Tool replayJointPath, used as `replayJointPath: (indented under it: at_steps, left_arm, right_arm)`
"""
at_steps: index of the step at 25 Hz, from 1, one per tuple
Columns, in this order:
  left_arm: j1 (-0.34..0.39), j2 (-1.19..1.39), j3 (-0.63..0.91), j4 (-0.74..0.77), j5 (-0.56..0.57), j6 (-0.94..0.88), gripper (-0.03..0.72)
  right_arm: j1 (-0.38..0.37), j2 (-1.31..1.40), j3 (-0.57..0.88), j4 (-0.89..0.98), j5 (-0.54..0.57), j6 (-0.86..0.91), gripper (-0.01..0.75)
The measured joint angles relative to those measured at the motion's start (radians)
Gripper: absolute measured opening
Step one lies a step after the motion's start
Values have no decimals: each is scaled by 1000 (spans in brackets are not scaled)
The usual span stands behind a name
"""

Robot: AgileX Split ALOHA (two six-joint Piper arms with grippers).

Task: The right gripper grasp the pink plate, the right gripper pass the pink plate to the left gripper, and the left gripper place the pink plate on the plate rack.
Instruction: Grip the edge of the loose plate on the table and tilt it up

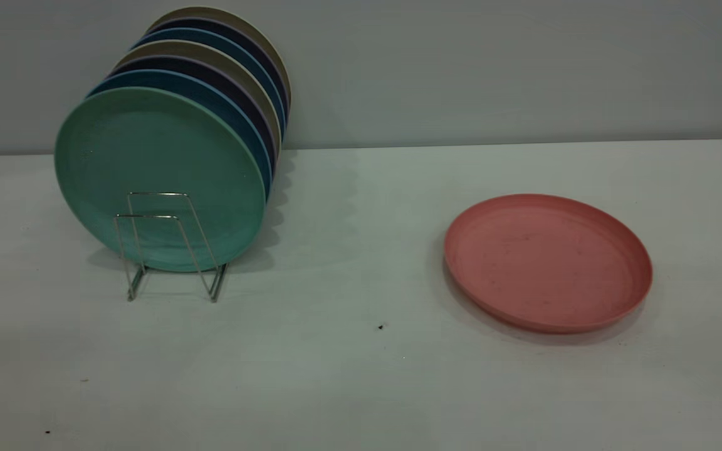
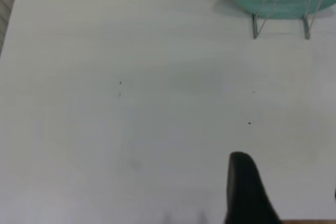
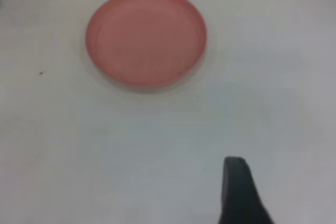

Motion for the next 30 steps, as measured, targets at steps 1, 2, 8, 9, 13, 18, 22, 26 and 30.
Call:
replayJointPath:
  at_steps: [1,2,8,9,13,18,22,26,30]
  left_arm:
    - [0,70,-16,0,-28,10,463]
    - [0,126,-35,0,-50,28,479]
    - [0,463,-116,-19,-232,96,519]
    - [0,506,-127,-31,-254,100,519]
    - [0,687,-176,-89,-328,165,519]
    - [-3,890,-291,-255,-344,270,520]
    - [-52,1023,-374,-410,-351,397,520]
    - [-131,1151,-438,-555,-361,499,520]
    - [-205,1279,-492,-685,-374,603,520]
  right_arm:
    - [0,68,-11,15,-23,-5,477]
    - [0,123,-24,29,-48,-14,484]
    - [0,476,-42,221,-234,-173,493]
    - [0,525,-42,262,-263,-215,493]
    - [0,740,-47,457,-354,-395,493]
    - [0,1013,-104,683,-374,-595,494]
    - [-23,1209,-186,785,-382,-702,494]
    - [-107,1387,-294,857,-361,-767,494]
    - [-194,1548,-399,935,-289,-843,494]
